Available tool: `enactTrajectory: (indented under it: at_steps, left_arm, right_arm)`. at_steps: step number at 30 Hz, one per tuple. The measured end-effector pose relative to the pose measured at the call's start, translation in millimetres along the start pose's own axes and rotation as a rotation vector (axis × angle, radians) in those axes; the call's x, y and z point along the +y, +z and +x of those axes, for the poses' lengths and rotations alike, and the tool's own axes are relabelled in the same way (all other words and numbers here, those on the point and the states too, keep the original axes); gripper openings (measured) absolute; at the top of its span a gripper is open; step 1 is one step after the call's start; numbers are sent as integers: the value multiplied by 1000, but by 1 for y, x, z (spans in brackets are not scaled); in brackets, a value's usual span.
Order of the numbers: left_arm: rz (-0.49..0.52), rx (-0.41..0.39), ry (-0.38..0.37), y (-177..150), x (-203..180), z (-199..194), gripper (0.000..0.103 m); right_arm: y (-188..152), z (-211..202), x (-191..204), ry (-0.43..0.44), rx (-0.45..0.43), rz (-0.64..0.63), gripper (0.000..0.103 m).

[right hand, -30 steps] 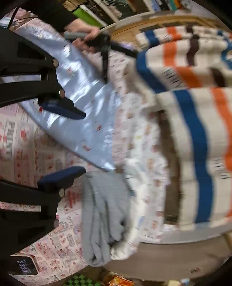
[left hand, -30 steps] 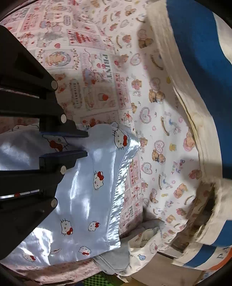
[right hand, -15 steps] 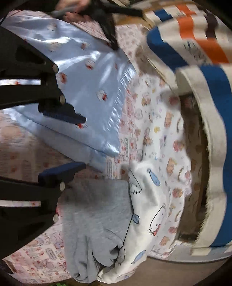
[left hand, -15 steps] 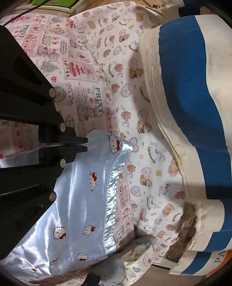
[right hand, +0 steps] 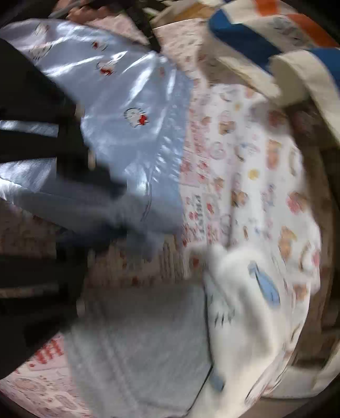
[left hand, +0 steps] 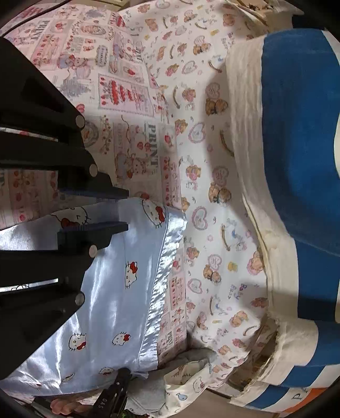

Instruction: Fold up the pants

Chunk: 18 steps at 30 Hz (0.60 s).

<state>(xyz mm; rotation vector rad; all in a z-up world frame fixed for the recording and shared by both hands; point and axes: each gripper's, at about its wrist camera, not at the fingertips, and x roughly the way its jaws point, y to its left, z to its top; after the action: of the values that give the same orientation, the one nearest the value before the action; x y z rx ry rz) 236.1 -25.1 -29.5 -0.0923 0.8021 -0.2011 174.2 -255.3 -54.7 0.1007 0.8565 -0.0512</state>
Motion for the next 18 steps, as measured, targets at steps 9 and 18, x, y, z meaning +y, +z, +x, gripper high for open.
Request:
enactTrajectory:
  at_steps: [9,18]
  left_arm:
    - [-11,-110,62,7,10,-30,45]
    - [-11,-78,-8,7,4,-16,81]
  right_arm:
    - [34,-16,1,-126,-69,3,3]
    - [24,-15,-27,-149,17,79,3]
